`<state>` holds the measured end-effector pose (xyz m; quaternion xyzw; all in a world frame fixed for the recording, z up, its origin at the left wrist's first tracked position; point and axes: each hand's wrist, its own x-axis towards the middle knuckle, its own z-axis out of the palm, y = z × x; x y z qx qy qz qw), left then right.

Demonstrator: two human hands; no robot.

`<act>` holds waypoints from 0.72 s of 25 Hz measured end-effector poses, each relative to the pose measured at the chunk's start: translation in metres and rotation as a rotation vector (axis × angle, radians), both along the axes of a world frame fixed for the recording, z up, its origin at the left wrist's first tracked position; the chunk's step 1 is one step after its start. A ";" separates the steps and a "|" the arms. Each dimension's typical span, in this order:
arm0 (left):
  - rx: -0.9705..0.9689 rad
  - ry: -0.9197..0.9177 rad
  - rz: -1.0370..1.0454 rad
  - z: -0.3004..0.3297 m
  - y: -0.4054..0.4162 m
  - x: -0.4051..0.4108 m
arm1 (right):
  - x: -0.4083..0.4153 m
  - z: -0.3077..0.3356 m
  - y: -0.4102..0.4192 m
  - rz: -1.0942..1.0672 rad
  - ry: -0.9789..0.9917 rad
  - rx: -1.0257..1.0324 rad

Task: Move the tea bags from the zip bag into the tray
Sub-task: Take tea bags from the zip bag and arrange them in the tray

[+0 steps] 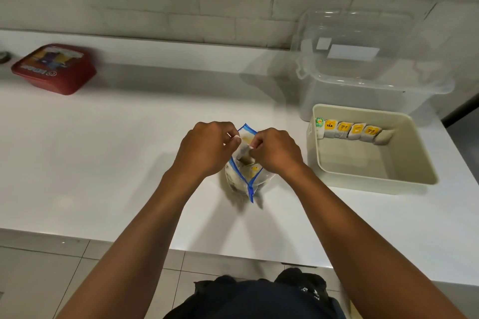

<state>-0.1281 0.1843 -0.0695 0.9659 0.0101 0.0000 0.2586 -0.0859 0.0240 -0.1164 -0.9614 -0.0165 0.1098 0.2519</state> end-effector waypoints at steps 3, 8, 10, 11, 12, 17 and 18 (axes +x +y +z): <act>-0.158 -0.057 0.008 0.021 0.002 0.001 | 0.002 0.032 -0.015 0.004 -0.079 0.114; -0.225 -0.188 -0.016 0.058 0.001 0.010 | 0.005 0.097 -0.041 0.043 -0.107 0.347; -0.272 -0.194 -0.038 0.066 -0.001 0.013 | 0.002 0.112 -0.050 0.076 -0.104 0.433; -0.299 -0.189 -0.051 0.068 -0.003 0.013 | 0.000 0.117 -0.054 0.091 -0.102 0.482; -0.320 -0.186 -0.062 0.070 -0.005 0.013 | -0.003 0.121 -0.059 0.102 -0.101 0.532; -0.340 -0.176 -0.063 0.073 -0.018 0.014 | -0.013 0.127 -0.084 0.138 -0.066 0.721; -0.333 -0.173 -0.068 0.074 -0.023 0.013 | -0.014 0.126 -0.089 0.134 -0.061 0.756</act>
